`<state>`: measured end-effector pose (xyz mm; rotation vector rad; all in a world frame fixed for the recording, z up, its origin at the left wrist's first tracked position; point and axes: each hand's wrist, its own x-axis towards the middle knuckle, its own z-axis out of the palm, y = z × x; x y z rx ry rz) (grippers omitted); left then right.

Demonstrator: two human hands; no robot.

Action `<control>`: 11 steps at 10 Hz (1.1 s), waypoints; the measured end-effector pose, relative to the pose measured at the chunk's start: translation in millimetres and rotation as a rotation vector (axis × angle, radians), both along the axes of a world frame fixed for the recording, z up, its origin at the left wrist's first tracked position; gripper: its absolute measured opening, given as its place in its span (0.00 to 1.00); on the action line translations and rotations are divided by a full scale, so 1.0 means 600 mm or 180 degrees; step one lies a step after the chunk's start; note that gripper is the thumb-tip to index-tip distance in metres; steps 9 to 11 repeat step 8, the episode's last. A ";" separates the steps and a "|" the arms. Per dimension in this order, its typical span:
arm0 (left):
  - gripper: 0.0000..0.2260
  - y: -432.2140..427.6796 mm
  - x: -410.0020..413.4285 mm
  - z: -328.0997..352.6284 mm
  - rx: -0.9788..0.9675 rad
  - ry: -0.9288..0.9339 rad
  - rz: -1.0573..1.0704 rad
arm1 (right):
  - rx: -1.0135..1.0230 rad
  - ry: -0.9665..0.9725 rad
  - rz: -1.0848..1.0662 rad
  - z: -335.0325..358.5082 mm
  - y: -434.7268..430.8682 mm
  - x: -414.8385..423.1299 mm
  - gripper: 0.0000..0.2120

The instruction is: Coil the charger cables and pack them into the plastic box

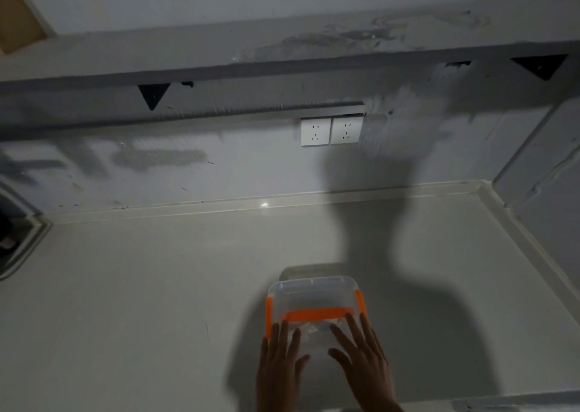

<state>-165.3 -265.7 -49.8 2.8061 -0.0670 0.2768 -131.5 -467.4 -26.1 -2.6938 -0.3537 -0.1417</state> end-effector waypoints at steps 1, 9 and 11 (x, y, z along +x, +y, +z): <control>0.27 0.011 0.060 0.004 -0.0075 0.0144 -0.0074 | -0.0084 0.0196 -0.0027 0.017 0.014 0.056 0.25; 0.26 0.063 0.427 0.147 0.0024 0.1665 0.0103 | -0.0207 0.1288 0.0132 0.110 0.096 0.419 0.29; 0.26 0.063 0.427 0.147 0.0024 0.1665 0.0103 | -0.0207 0.1288 0.0132 0.110 0.096 0.419 0.29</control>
